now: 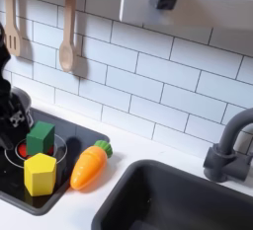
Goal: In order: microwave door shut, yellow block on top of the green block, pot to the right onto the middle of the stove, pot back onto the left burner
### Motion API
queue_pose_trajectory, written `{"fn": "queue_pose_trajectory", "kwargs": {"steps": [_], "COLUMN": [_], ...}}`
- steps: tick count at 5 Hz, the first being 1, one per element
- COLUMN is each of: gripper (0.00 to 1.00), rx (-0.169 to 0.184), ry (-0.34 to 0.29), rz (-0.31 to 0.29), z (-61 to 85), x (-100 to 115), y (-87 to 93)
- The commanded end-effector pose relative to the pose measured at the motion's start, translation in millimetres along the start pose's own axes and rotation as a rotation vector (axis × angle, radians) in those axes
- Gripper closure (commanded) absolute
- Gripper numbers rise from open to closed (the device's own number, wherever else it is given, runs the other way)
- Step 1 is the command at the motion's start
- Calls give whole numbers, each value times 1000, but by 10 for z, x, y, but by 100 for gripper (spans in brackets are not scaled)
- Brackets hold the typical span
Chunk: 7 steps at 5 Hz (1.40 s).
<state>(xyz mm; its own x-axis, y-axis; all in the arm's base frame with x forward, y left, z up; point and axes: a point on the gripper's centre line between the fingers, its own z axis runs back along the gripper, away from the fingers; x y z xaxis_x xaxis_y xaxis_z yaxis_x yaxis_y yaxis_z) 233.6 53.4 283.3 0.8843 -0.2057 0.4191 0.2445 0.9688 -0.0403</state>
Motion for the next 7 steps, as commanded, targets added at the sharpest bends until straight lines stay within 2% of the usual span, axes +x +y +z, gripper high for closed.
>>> {"fn": "queue_pose_trajectory", "kwargs": {"steps": [1,4,5,6,7], "gripper": [0,0,0,0,0], "rx": [-1,-1,-18,-31,-40], "ry": [-1,0,7,14,29], "rz": [7,5,-13,-48,-49], "z": [5,7,98,130,172], "x": [-4,-3,-131,-203,-295], "y": [-7,-10,-103,-193,-251]}}
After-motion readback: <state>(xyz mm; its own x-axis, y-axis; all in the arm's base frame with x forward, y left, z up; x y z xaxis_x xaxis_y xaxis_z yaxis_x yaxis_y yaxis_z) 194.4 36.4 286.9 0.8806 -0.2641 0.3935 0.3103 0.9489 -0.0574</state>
